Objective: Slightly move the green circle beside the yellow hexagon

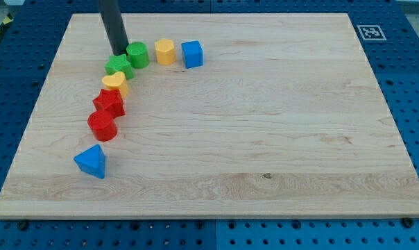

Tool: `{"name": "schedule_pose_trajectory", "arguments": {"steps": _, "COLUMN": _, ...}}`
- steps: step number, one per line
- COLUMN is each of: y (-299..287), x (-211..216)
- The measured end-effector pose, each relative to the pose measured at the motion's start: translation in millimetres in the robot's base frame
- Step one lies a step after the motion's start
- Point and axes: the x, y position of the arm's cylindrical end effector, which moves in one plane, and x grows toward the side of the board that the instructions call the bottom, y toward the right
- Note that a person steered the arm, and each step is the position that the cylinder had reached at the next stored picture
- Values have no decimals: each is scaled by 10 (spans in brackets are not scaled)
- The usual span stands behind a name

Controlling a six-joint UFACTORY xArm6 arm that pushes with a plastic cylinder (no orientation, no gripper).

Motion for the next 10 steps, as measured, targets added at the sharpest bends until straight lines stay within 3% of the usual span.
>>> {"name": "schedule_pose_trajectory", "arguments": {"steps": 2, "y": 185, "x": -15}}
{"name": "schedule_pose_trajectory", "arguments": {"steps": 4, "y": 393, "x": -592}}
{"name": "schedule_pose_trajectory", "arguments": {"steps": 7, "y": 1435, "x": -369}}
{"name": "schedule_pose_trajectory", "arguments": {"steps": 10, "y": 1369, "x": -165}}
